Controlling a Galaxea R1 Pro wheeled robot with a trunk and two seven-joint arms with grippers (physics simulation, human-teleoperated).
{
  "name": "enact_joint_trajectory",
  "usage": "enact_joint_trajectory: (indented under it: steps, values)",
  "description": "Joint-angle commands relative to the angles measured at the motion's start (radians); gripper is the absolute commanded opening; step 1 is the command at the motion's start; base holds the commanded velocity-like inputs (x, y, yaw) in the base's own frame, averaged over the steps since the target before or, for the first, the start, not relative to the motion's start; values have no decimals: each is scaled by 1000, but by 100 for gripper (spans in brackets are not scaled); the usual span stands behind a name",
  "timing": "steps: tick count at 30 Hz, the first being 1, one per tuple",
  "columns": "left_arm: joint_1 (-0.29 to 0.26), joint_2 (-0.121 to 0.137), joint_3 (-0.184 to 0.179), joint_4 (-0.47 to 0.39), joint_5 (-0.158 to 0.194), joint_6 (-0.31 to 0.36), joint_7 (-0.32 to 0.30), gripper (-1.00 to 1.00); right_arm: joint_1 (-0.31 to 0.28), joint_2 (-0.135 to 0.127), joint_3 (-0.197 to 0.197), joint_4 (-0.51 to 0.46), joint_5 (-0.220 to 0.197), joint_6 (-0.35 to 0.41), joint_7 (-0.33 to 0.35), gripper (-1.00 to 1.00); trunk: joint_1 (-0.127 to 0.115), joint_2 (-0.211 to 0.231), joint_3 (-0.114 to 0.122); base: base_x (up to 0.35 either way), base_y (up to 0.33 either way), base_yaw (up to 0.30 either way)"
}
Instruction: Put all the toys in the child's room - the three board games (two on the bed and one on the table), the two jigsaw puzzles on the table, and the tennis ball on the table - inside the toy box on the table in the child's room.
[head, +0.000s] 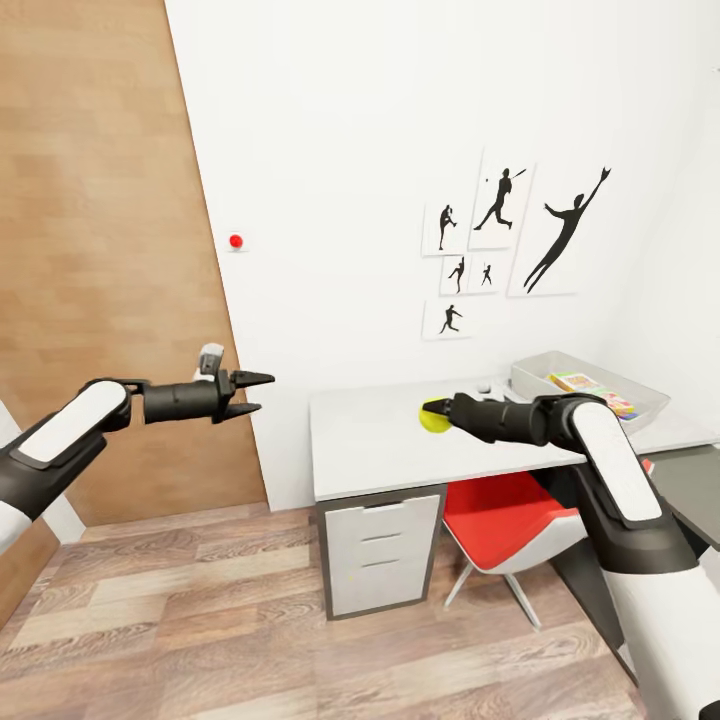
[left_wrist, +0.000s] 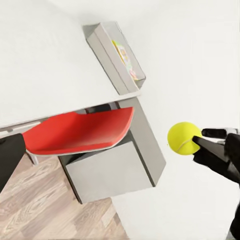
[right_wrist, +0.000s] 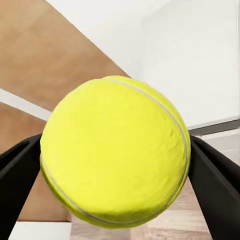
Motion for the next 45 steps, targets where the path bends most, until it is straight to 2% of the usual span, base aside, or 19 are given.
enact_joint_trajectory:
  steps: [1,4,6,10,35,45]
  values:
    - [-2,1,-2,-28,-7,-1,12,100,-2,-2,-1,-1,-11,1,-11,-100,1,-2,-2,0,0,-153]
    - [-3,0,7,-91,-7,0,72,100,-5,-14,-5,-2,-12,1,-11,-100,1,-2,-2,0,-80,-229]
    - [-3,0,16,-102,-6,2,82,100,-5,-32,-18,-2,-13,1,-11,-100,1,-2,-2,0,-243,-271]
    - [-3,-1,22,-109,-6,2,86,100,-6,-49,-62,-6,-17,1,-11,-100,1,-2,-2,1,-290,-279]
    - [-3,-1,24,-110,-7,0,88,100,3,-50,-75,-14,-16,1,-10,-100,1,-2,-2,231,-207,-282]
    - [-3,0,25,-110,-7,0,88,100,5,-48,-74,-14,-17,1,-10,-100,1,-2,-2,67,-43,-219]
